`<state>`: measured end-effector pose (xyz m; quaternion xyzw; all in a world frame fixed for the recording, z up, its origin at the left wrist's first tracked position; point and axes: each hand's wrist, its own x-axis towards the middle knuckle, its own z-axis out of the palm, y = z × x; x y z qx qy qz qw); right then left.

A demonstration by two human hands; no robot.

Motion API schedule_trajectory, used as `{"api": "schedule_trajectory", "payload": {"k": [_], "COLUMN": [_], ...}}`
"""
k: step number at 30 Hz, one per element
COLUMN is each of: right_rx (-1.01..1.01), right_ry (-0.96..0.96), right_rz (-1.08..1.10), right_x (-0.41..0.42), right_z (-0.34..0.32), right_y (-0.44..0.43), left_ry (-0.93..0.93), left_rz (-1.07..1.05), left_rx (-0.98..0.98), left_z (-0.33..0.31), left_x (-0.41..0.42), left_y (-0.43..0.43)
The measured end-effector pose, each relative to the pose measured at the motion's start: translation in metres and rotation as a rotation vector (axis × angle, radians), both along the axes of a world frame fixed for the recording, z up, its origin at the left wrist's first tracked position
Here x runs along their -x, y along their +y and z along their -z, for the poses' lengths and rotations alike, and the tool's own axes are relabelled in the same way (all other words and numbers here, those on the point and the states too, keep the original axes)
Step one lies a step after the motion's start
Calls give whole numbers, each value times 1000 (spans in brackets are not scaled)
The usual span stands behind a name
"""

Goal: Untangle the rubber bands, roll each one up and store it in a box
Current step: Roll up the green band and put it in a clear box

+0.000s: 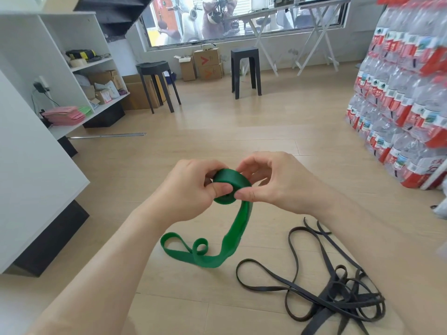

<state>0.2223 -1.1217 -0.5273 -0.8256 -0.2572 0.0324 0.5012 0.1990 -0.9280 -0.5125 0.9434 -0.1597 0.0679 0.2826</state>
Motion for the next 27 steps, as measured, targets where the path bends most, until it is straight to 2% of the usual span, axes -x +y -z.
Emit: {"api": "schedule_trajectory", "payload": {"k": [6,12,15,20,22,24,26,27], "right_rx": [-131,-347,-369,-396,-306,-171,-24,68], "right_ry": [33,165,213,179,151,114,54,5], "right_rz": [12,20,44,103,110,104,97,93], "right_x": [0,3,1,-4,-5,-7,-9,-9], "right_z": [-3,1,3,1,0,-5,-9,-11], "right_y": [0,7,10,12,9,3,-3,-5], "left_ry": [134,182,199,275,301,334,316,256], "left_rz": [-30,-73,-126,-111,-110,-124,-91,-52], "left_rx": [370,573,685,946,932,817,597,415], "left_z": [-1,0,6,13,16,18,17,15], "left_x": [-1,-3,-6,-8,-7,-8,-7,-6], "left_y": [-3,-2,-4,-10,-11,-11,-13,-14]}}
